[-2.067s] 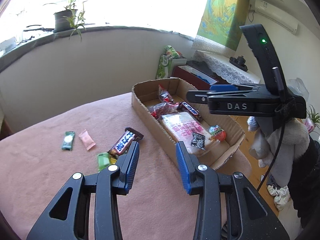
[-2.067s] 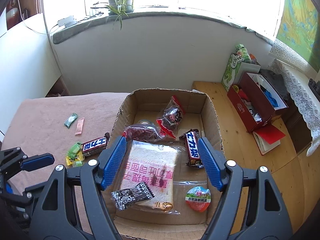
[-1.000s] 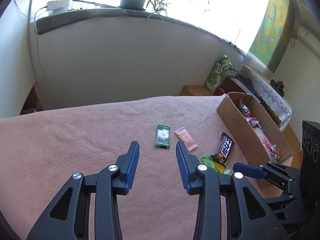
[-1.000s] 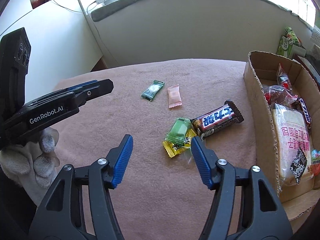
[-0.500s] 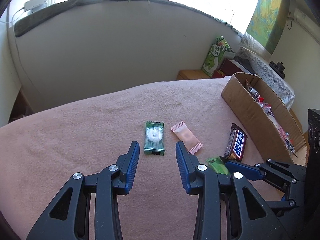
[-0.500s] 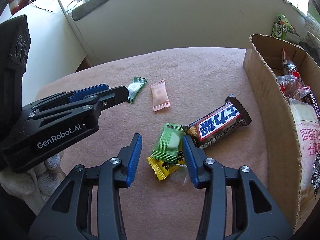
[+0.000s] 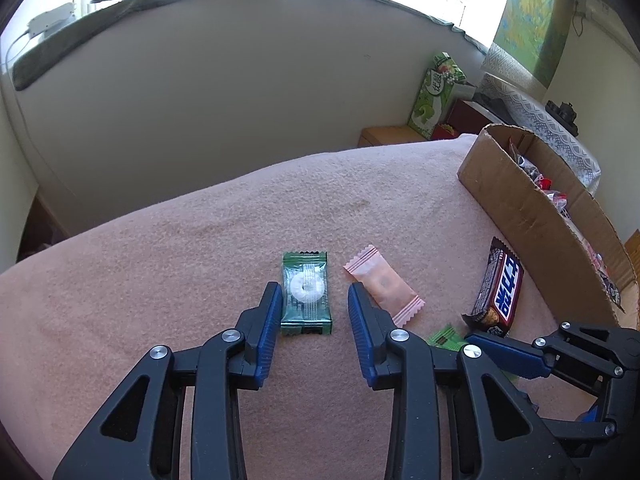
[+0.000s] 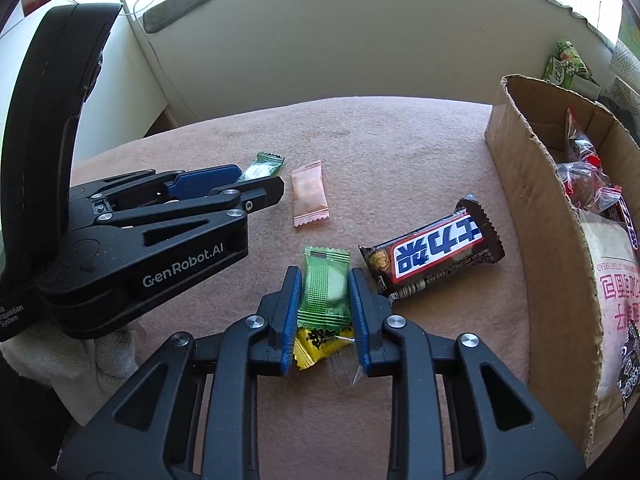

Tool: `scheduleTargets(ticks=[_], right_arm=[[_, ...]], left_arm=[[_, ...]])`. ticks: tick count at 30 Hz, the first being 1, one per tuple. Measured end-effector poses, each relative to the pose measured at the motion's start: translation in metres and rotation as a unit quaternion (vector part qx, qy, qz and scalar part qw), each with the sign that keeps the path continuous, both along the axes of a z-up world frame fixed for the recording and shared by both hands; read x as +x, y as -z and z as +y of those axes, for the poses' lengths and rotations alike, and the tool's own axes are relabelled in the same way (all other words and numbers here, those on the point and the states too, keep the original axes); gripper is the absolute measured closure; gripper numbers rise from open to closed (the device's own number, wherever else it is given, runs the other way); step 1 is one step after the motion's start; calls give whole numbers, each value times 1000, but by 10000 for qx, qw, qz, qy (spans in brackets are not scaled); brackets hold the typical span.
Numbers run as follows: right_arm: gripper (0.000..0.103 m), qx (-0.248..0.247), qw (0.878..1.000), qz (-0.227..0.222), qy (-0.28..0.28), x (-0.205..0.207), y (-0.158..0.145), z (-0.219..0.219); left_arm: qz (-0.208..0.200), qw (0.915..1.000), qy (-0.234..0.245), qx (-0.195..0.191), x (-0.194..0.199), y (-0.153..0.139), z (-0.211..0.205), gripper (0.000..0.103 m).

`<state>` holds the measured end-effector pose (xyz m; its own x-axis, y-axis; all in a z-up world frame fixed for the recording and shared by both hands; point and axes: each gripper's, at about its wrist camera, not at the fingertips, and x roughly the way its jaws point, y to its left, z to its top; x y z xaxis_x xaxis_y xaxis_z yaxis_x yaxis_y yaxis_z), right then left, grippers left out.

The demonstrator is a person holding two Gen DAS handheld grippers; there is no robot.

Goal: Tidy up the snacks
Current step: 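Close the right gripper on the light green packet while the left grasps the dark green mint, then carry both green packets over the cardboard box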

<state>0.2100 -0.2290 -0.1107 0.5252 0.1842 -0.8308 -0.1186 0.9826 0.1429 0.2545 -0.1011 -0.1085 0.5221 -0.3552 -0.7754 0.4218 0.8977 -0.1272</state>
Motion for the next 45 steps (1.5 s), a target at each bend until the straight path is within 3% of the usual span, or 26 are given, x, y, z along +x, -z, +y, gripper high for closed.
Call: scheduleTargets(ticks=[2, 19, 33, 45], right_arm=[[78, -2, 10000, -4, -12, 1, -1, -1], [79, 186, 9997, -117, -128, -18, -13, 0], [79, 212, 9980, -570, -189, -60, -56, -10], [79, 122, 9956, -932, 17, -89, -90, -54]], left_arm=[[-29, 10000, -41, 38, 2, 1, -1, 81], [-167, 9996, -203, -39, -17, -13, 16, 82], [-511, 9981, -100, -320, -60, -52, 12, 82], [-714, 9956, 175, -577, -99, -79, -21, 82]])
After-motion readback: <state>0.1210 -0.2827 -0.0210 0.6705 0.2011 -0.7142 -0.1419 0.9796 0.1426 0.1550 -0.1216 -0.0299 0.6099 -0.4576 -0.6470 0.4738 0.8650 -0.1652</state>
